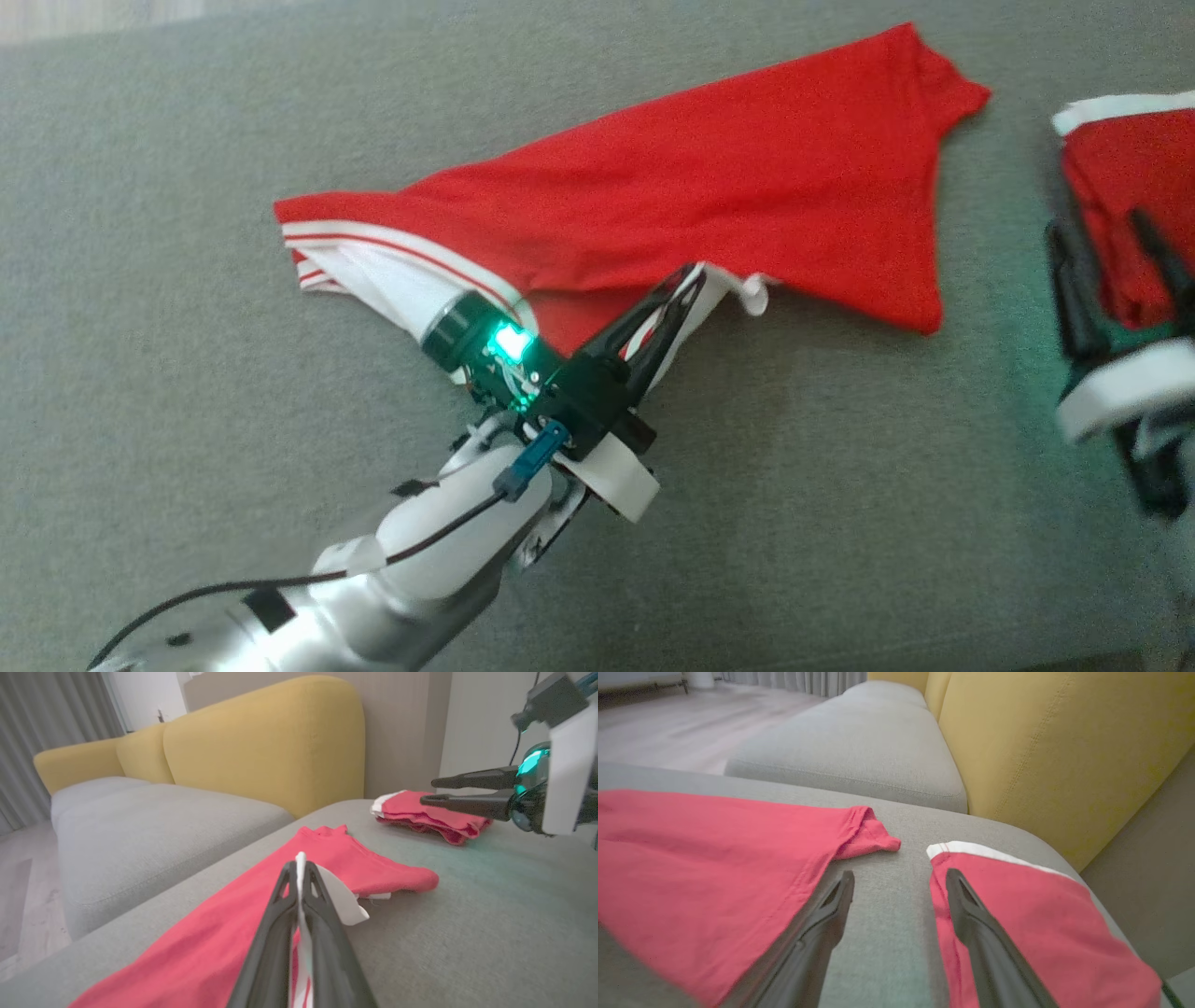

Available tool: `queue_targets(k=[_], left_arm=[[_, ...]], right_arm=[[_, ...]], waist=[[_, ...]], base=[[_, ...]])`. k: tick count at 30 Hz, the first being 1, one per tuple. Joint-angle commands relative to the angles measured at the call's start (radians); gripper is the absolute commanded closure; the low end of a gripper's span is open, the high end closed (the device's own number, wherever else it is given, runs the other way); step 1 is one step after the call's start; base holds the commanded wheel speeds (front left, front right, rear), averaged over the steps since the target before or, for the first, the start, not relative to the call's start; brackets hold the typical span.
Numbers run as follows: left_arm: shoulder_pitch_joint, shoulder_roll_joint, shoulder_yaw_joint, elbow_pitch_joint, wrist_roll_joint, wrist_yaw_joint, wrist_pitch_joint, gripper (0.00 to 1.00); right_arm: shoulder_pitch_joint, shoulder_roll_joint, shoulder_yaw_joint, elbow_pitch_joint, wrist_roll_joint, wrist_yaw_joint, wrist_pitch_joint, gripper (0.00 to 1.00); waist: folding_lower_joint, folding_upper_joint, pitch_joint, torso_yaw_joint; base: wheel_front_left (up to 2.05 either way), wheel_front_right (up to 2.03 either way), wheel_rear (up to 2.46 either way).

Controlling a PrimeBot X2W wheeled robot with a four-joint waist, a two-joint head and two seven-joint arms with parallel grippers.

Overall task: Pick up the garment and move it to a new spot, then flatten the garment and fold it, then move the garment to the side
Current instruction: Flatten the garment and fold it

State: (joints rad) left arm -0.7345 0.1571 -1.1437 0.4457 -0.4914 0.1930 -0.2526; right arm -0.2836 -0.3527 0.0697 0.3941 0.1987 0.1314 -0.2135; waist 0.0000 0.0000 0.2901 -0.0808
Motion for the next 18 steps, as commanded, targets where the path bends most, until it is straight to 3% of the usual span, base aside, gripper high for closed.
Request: queue_targets(k=[1, 9, 18], left_arm=[[-0.045, 0.029, 0.045, -0.077, 0.027, 0.018, -0.009, 1.00], [-0.061, 0.068, 0.054, -0.236, 0.089, 0.050, -0.009, 1.00], [-0.082, 0.071, 0.038, -0.284, 0.109, 0.055, 0.002, 1.00]], right_arm=[[-0.083, -0.066, 0.036, 0.030, -0.018, -0.001, 0.031, 0.00], [-0.347, -0.196, 0.184, 0.323, -0.058, -0.001, 0.136, 0.00], [-0.485, -0.256, 0.284, 0.492, -0.077, -0.001, 0.101, 0.00]], waist=[[0.0000, 0.0000, 0.029, 0.031], [0.0000, 0.0000, 0.093, 0.121], [0.0000, 0.0000, 0.133, 0.182]], base=[[0.00, 0.00, 0.00], [0.00, 0.00, 0.00], [0.00, 0.00, 0.00]])
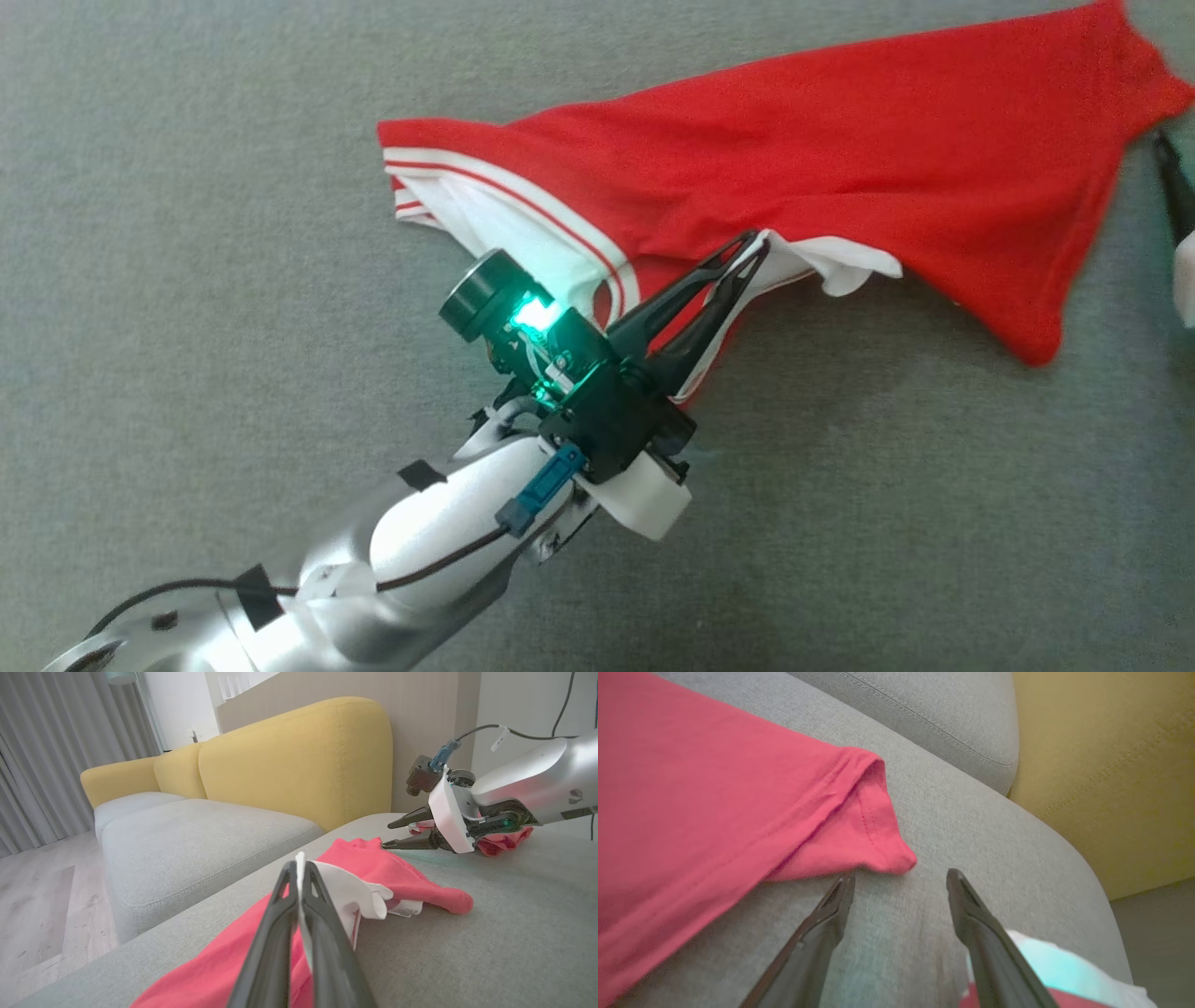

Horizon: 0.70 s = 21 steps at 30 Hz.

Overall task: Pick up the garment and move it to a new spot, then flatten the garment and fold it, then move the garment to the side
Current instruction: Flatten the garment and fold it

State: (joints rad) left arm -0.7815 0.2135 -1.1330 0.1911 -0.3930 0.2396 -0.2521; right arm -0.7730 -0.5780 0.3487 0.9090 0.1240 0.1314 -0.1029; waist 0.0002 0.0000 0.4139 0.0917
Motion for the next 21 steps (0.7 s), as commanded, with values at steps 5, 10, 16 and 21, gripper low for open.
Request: queue_targets(k=[5, 10, 16, 21], left_arm=[[-0.042, 0.017, 0.023, -0.043, 0.014, 0.013, 0.006, 1.00], [-0.045, 0.015, 0.022, -0.043, 0.012, 0.016, 0.005, 1.00], [-0.039, 0.026, 0.034, -0.040, 0.005, 0.020, 0.001, 1.00], [-0.026, 0.051, 0.045, -0.050, 0.006, 0.022, -0.004, 1.00]], right_arm=[[-0.050, -0.036, 0.056, 0.055, 0.011, -0.001, -0.022, 0.00], [-0.078, -0.033, 0.104, 0.114, 0.036, -0.001, -0.028, 0.53], [-0.087, -0.021, 0.162, 0.156, 0.097, -0.001, -0.033, 1.00], [-0.067, -0.013, 0.182, 0.159, 0.197, -0.001, -0.067, 1.00]], waist=[[-0.0002, 0.0000, 0.024, 0.027], [-0.0002, 0.0000, 0.022, 0.034], [-0.0002, 0.0000, -0.005, 0.030], [-0.0002, 0.0000, -0.058, 0.024]], base=[[0.00, 0.00, 0.00], [0.00, 0.00, 0.00], [0.00, 0.00, 0.00], [0.00, 0.00, 0.00]])
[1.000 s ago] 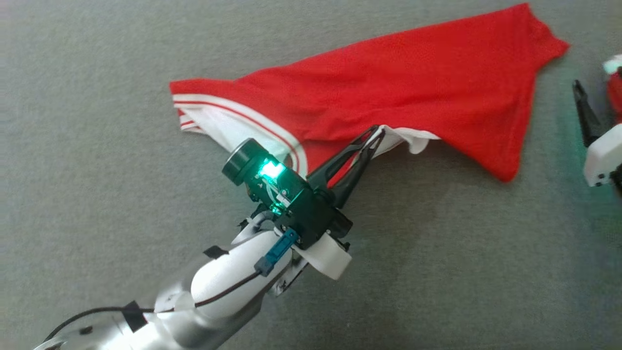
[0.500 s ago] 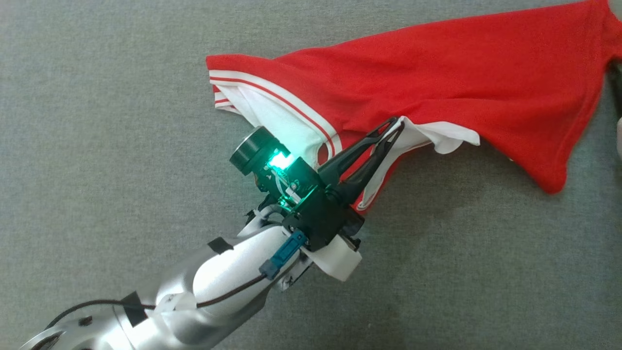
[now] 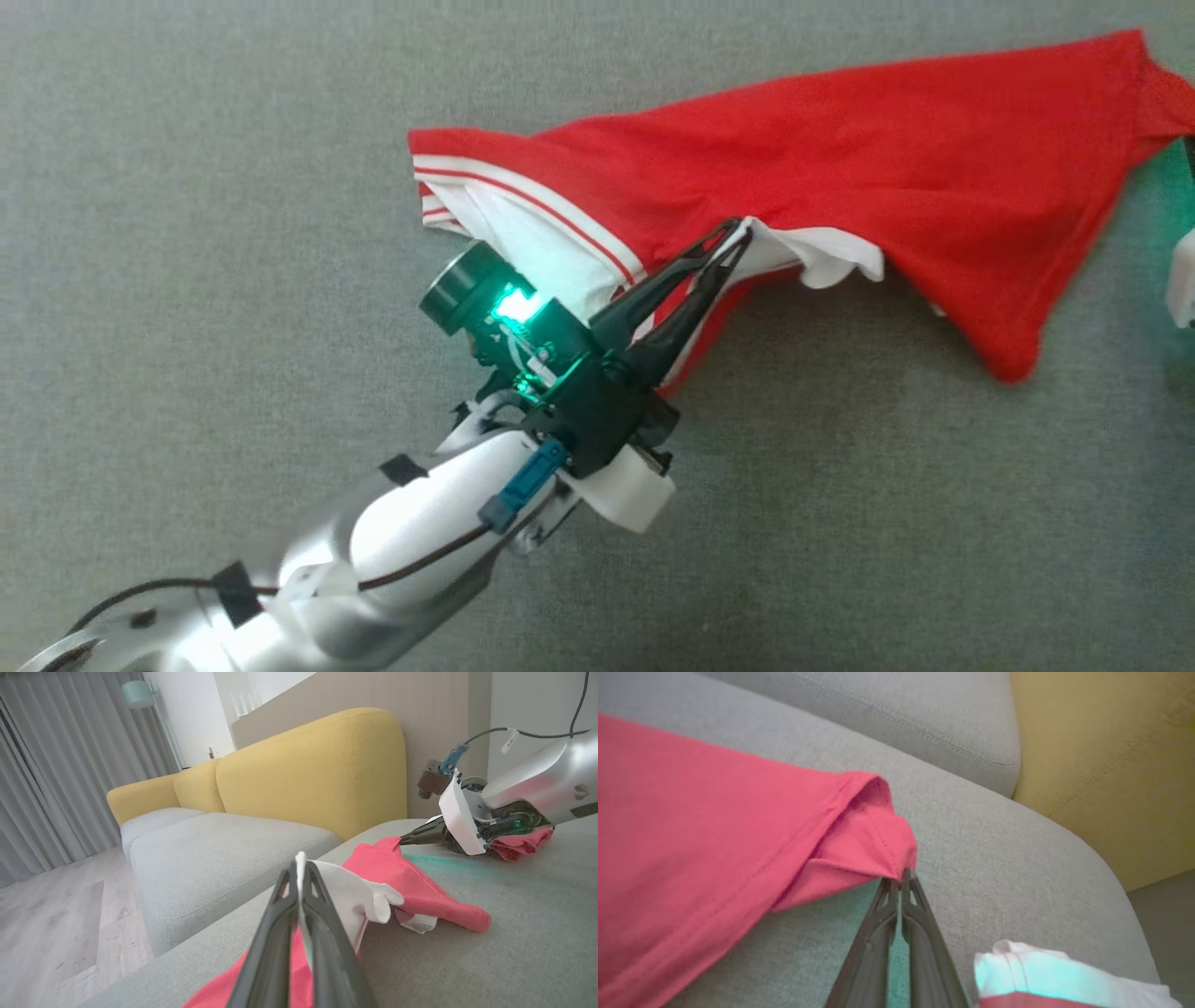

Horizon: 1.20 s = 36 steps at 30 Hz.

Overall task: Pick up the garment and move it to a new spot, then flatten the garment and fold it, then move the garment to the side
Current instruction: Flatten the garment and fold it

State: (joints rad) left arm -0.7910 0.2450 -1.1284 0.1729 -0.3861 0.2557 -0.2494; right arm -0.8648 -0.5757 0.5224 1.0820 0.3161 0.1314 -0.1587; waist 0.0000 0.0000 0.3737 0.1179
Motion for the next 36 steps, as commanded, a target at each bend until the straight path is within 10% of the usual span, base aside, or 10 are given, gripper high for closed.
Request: queue_targets(k=[1, 7, 18, 30, 36], left_arm=[[-0.012, 0.029, 0.043, -0.038, -0.002, 0.003, -0.007, 1.00], [0.033, 0.151, 0.070, -0.136, -0.049, -0.025, 0.004, 1.00], [0.035, 0.395, 0.235, -0.527, -0.275, -0.076, 0.119, 1.00], [-0.098, 0.226, 0.204, 0.019, -0.454, -0.309, 0.162, 1.00], [-0.087, 0.201, 0.171, 0.104, -0.451, -0.354, 0.105, 1.00]], right_arm=[[0.036, -0.013, 0.010, -0.020, 0.036, -0.001, -0.015, 1.00], [0.129, -0.073, 0.093, -0.163, 0.217, -0.001, 0.028, 1.00], [0.266, -0.383, 0.073, -0.724, 0.498, -0.001, 0.256, 1.00], [0.252, -0.217, 0.076, -0.626, 0.489, -0.001, 0.410, 1.00], [0.273, -0.225, 0.096, -0.615, 0.524, -0.001, 0.363, 1.00]], waist=[[0.0000, 0.0000, -0.035, -0.003], [0.0000, 0.0000, -0.166, -0.026], [0.0000, 0.0000, -0.293, -0.078], [0.0000, 0.0000, -0.212, -0.050], [0.0000, 0.0000, -0.233, -0.041]], base=[[0.00, 0.00, 0.00], [0.00, 0.00, 0.00], [0.00, 0.00, 0.00], [0.00, 0.00, 0.00], [0.00, 0.00, 0.00]])
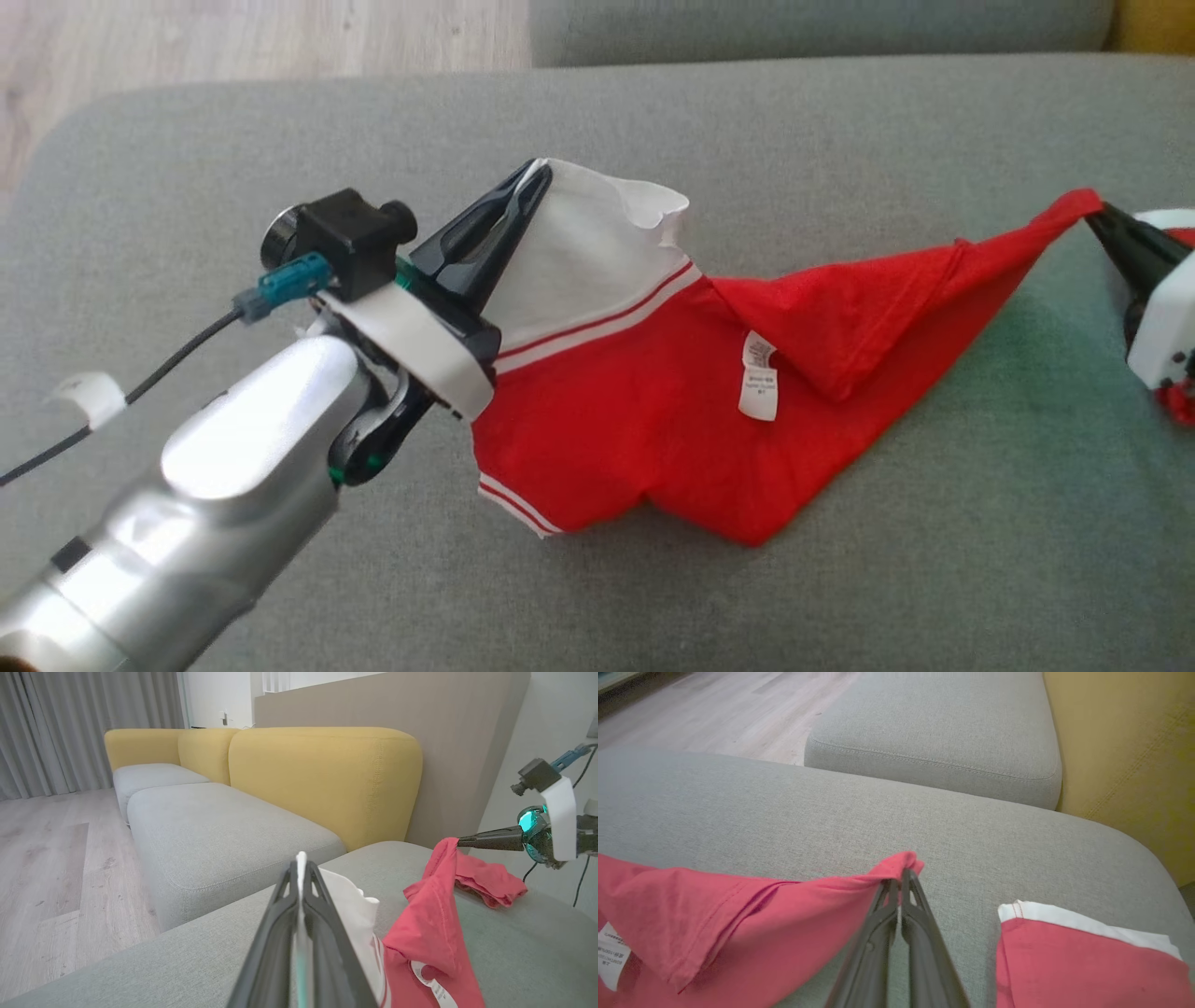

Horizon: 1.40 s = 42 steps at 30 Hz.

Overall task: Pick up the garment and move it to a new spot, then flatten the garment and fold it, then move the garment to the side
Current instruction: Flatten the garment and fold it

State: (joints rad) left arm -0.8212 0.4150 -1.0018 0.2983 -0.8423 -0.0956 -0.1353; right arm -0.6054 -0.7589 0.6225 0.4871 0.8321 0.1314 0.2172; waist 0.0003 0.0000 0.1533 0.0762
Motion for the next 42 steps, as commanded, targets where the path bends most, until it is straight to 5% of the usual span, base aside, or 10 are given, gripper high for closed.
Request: queue_targets(k=[1, 10, 18, 22, 25, 27, 30, 33, 38, 42], left_arm=[[-0.047, 0.039, 0.039, -0.026, 0.001, -0.008, -0.011, 1.00], [0.178, 0.213, -0.167, -0.218, 0.028, -0.023, 0.136, 1.00], [0.305, 0.228, -0.269, -0.289, 0.143, -0.029, 0.259, 1.00], [0.345, 0.244, -0.206, -0.437, -0.072, -0.032, 0.261, 1.00], [0.239, 0.293, -0.010, -0.633, -0.284, -0.021, 0.250, 1.00], [0.196, 0.299, 0.036, -0.648, -0.311, -0.019, 0.251, 1.00], [0.058, 0.272, 0.123, -0.571, -0.326, -0.022, 0.250, 1.00], [-0.044, 0.188, 0.125, -0.347, -0.250, -0.027, 0.208, 1.00], [-0.085, 0.046, 0.013, 0.003, -0.170, -0.034, 0.147, 1.00], [-0.068, 0.029, -0.133, 0.028, -0.179, -0.035, 0.123, 1.00]], right_arm=[[0.026, -0.050, 0.000, -0.026, 0.020, -0.001, -0.017, 1.00], [0.281, -0.207, 0.117, -0.216, 0.081, -0.001, 0.054, 1.00], [0.437, -0.213, 0.171, -0.343, 0.078, -0.001, 0.099, 1.00], [0.479, -0.225, 0.104, -0.420, 0.179, -0.001, 0.077, 1.00], [0.457, -0.294, -0.027, -0.542, 0.286, -0.001, 0.067, 1.00], [0.437, -0.307, -0.058, -0.559, 0.302, -0.001, 0.071, 1.00], [0.350, -0.308, -0.124, -0.542, 0.304, -0.001, 0.093, 1.00], [0.234, -0.234, -0.131, -0.435, 0.246, -0.001, 0.100, 1.00], [0.109, -0.068, -0.035, -0.225, 0.123, -0.001, 0.079, 1.00], [0.109, -0.037, 0.056, -0.176, 0.123, -0.001, 0.047, 1.00]], waist=[[-0.0003, 0.0000, -0.025, 0.000], [-0.0003, 0.0000, -0.085, -0.002], [-0.0003, 0.0000, -0.069, -0.001], [-0.0003, 0.0000, -0.072, 0.004], [-0.0003, 0.0000, -0.064, 0.004], [-0.0003, 0.0000, -0.058, 0.003], [-0.0003, 0.0000, -0.023, 0.003], [-0.0003, 0.0000, 0.023, 0.000], [-0.0003, 0.0000, 0.080, -0.016], [-0.0003, 0.0000, 0.093, -0.016]], base=[[0.00, 0.00, 0.00], [0.00, 0.00, 0.00], [0.00, 0.00, 0.00], [0.00, 0.00, 0.00], [0.00, 0.00, 0.00], [0.00, 0.00, 0.00], [0.00, 0.00, 0.00], [0.00, 0.00, 0.00], [0.00, 0.00, 0.00], [0.00, 0.00, 0.00]])
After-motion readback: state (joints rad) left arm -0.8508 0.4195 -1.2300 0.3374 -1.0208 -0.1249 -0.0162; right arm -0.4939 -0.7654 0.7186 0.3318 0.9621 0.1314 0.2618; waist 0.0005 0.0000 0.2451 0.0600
